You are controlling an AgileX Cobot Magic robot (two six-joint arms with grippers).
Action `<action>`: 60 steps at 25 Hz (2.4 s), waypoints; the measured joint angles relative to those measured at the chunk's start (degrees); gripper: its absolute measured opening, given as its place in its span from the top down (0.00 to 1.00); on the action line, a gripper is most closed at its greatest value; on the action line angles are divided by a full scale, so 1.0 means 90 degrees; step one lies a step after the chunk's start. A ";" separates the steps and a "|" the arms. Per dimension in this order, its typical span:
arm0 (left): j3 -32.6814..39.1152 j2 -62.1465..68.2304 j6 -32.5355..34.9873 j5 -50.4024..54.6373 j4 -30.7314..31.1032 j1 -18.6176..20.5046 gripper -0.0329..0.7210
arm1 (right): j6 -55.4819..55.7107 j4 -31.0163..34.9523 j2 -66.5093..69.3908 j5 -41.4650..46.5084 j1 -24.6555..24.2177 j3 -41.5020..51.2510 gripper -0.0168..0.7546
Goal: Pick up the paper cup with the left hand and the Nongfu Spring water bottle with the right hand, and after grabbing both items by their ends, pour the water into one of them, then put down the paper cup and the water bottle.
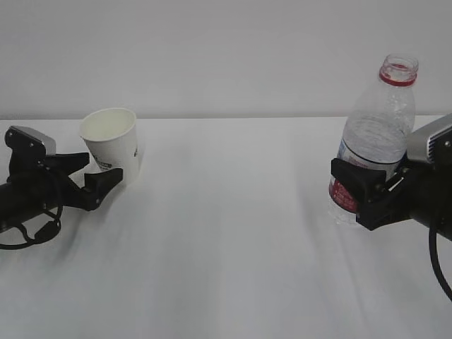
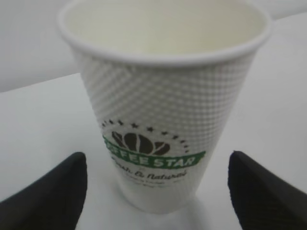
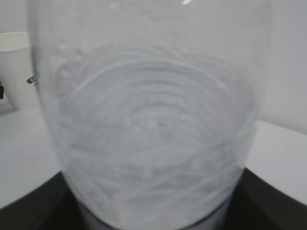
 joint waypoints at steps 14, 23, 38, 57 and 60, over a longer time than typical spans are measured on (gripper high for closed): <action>-0.0834 0.0601 0.0000 0.0000 -0.0346 -0.0419 0.04 | 0.0000 0.0000 0.0000 0.0000 0.0000 0.0000 0.30; -0.1265 0.0903 -0.0015 0.0000 -0.0414 -0.0419 0.04 | 0.0000 0.0000 0.0000 0.0000 0.0000 0.0000 0.31; -0.1293 0.0903 -0.0029 0.0000 -0.0422 -0.0419 0.19 | -0.0005 0.0000 0.0000 0.0000 0.0000 0.0000 0.31; 0.0154 -0.0662 -0.0090 0.0012 -0.0422 -0.0419 0.19 | -0.0005 0.0000 0.0000 0.0000 0.0000 0.0000 0.31; 0.0494 -0.1001 -0.0095 0.0012 -0.0461 -0.0419 0.19 | -0.0005 0.0000 0.0000 0.0000 0.0000 0.0000 0.31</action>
